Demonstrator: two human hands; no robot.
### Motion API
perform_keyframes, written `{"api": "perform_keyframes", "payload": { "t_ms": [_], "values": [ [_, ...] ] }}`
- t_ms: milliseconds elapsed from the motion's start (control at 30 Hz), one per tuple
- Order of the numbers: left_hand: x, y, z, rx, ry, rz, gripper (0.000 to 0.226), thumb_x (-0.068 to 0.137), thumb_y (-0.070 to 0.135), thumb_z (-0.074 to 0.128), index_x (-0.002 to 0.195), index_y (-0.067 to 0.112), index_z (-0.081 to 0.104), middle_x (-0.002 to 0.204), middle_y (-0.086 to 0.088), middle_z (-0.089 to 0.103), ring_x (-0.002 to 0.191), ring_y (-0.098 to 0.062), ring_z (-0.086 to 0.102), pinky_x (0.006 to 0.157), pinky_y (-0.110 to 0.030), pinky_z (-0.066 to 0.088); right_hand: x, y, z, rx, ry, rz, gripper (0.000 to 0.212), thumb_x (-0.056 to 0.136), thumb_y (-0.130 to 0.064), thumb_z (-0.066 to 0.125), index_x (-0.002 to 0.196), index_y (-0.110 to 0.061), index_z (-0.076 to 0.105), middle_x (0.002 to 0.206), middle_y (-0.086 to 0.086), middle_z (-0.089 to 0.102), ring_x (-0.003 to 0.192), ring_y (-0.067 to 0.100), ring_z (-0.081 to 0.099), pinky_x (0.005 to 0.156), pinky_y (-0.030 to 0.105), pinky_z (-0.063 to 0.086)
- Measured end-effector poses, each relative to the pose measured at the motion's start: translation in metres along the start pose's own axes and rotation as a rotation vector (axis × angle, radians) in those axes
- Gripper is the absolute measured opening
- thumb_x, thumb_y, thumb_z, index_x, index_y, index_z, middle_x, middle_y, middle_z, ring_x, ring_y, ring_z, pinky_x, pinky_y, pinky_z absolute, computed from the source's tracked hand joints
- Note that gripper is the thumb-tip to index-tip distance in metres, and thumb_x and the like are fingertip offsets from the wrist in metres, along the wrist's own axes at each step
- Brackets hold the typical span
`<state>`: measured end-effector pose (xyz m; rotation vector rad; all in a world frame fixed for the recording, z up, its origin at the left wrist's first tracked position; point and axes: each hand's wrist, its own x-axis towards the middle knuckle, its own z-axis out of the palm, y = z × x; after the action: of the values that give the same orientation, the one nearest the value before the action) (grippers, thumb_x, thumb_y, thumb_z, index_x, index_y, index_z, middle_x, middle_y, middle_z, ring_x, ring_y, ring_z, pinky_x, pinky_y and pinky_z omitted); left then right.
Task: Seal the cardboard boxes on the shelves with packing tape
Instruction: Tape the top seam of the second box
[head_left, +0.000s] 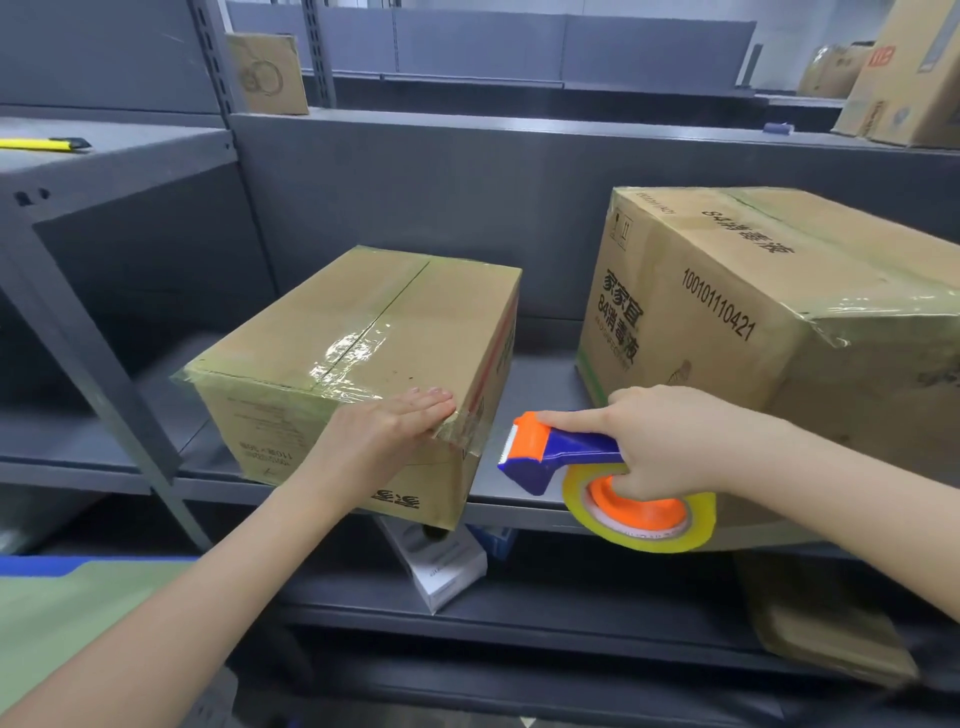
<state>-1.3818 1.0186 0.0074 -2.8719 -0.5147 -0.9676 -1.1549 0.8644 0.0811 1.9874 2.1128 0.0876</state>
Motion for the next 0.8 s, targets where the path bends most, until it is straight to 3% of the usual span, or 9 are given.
{"api": "perform_keyframes", "payload": {
  "t_ms": [300,467,633,800],
  "values": [
    [-0.002,0.007,-0.009,0.000,-0.121,0.006,0.053,0.061,0.012,0.086,0.111,0.005,0.068,0.114,-0.010,0.066,0.101,-0.028,0.065,0.073,-0.044,0.058,0.048,-0.031,0.016,0.018,-0.060,-0.060,0.079,0.084,-0.036,0.055,0.144,-0.048,0.005,0.095,-0.002,0.055,0.075,0.016,0.054,0.057,0.025,0.045],
    [-0.007,0.008,-0.010,-0.039,-0.170,-0.022,0.052,0.073,0.015,0.058,0.125,0.006,0.058,0.129,-0.007,0.057,0.120,-0.022,0.054,0.098,-0.041,0.047,0.050,-0.036,0.007,0.025,-0.097,-0.050,0.078,0.083,-0.031,0.054,0.144,-0.047,0.009,0.090,-0.003,0.055,0.073,0.014,0.052,0.057,0.027,0.045],
    [-0.006,0.014,-0.012,-0.029,-0.165,-0.024,0.060,0.069,0.021,0.039,0.122,0.002,0.060,0.127,-0.011,0.058,0.119,-0.025,0.054,0.103,-0.040,0.041,0.056,-0.049,-0.012,-0.009,-0.161,-0.024,0.073,0.078,-0.024,0.054,0.143,-0.043,0.025,0.069,-0.005,0.043,0.059,0.013,0.044,0.052,0.025,0.038],
    [-0.004,0.017,-0.015,-0.016,-0.160,-0.030,0.062,0.068,0.023,0.034,0.120,0.000,0.061,0.125,-0.012,0.059,0.118,-0.027,0.055,0.102,-0.040,0.038,0.062,-0.058,-0.033,-0.123,-0.211,-0.044,0.059,0.078,-0.023,0.056,0.133,-0.037,0.042,0.075,-0.004,0.047,0.068,0.018,0.049,0.057,0.026,0.040]
  ]
}}
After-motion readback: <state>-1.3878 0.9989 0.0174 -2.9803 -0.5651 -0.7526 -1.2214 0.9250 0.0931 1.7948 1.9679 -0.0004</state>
